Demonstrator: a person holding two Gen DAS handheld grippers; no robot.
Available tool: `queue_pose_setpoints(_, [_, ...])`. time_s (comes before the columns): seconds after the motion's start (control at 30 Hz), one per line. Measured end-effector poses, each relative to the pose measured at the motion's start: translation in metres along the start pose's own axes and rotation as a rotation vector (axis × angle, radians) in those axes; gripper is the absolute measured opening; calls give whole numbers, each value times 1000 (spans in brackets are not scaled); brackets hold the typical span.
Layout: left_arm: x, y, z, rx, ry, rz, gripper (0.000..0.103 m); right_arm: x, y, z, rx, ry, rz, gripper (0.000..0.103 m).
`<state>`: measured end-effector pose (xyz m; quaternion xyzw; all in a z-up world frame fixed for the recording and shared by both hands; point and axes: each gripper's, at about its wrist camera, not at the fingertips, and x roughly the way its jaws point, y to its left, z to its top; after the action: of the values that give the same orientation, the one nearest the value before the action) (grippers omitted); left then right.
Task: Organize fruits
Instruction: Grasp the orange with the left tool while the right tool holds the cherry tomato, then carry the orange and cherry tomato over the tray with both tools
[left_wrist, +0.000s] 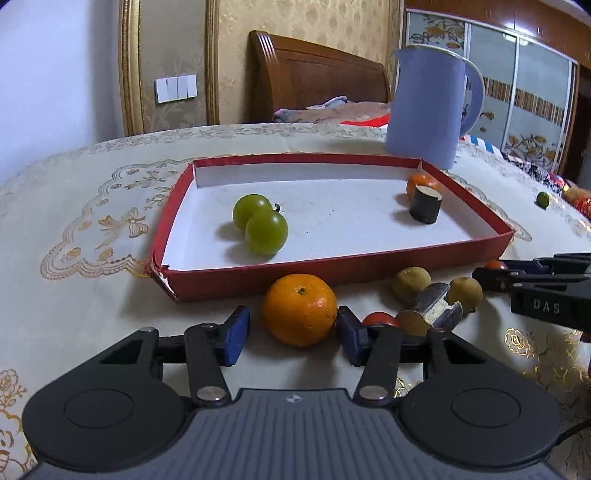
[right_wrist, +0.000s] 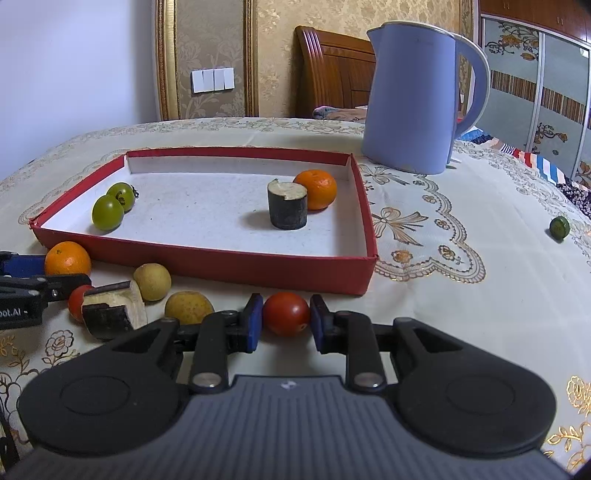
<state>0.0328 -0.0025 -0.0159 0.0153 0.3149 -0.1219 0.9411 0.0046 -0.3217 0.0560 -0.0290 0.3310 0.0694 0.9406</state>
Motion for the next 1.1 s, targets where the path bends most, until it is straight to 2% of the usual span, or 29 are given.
queue_pose_setpoints(0.1, [-2,0,-1,5,-10,-8,42,-1,-2,0,8,-2,6,24])
queue_pose_setpoints(0.73, [-4,6,-2,-28,-24,-2,42,-3,-3,0,27,-21,1,25])
queue_pose_setpoints(0.93, [-5,6,-2,-27,-31,-3,42,-12,-7,-2,45,-75,7,25])
queue_pose_setpoints(1.1, [-7,7,-3,-34,-36,-12,42,-14,-8,-1,54,-86,11,25])
